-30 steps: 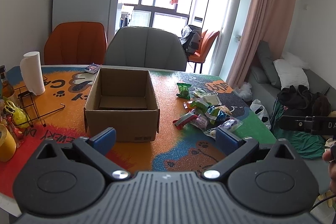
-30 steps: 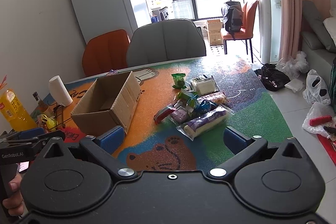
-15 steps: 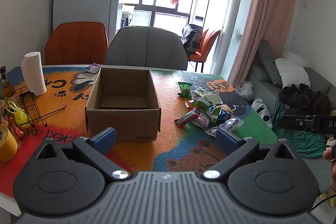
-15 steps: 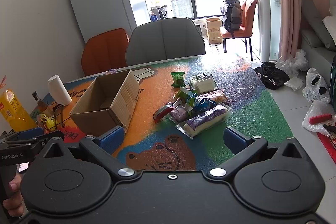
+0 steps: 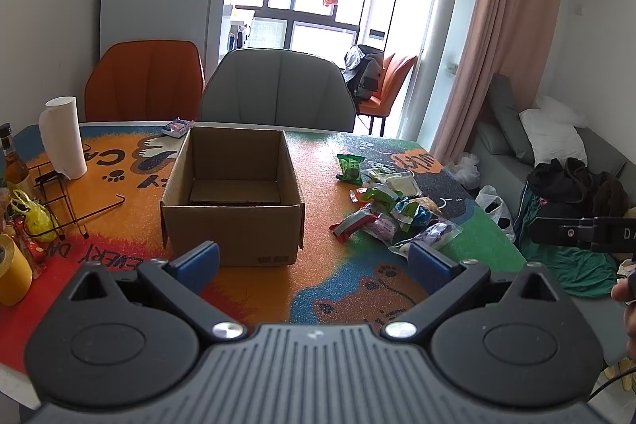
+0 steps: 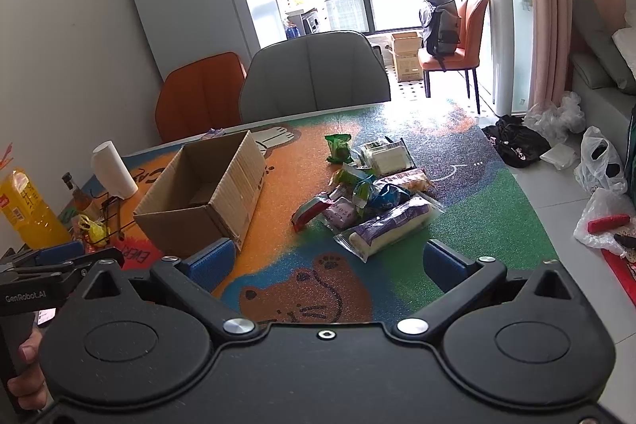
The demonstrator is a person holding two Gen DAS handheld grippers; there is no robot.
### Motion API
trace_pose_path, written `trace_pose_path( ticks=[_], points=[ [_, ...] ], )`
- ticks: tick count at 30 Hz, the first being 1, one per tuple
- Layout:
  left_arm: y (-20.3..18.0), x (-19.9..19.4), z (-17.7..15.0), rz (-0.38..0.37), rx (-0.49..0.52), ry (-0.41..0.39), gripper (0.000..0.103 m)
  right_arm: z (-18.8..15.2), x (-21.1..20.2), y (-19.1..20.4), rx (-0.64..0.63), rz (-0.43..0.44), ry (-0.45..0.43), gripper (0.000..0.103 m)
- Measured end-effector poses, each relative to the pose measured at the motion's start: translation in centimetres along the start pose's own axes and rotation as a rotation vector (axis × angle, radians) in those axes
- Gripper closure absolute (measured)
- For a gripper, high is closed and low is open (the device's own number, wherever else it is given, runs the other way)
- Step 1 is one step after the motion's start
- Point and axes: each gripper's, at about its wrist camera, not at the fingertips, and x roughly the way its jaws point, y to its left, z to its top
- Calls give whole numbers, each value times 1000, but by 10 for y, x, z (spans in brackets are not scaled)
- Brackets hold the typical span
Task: Organize snacks
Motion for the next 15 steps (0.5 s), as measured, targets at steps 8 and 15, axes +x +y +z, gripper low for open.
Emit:
trace_pose_path(
  ticks=[8, 15],
  points=[
    [0, 1, -1, 0, 0, 2, 2, 0, 2, 1, -3, 5, 6, 0],
    [1, 6, -4, -1, -4, 11, 2, -1, 7, -1, 2, 5, 14, 0]
  ],
)
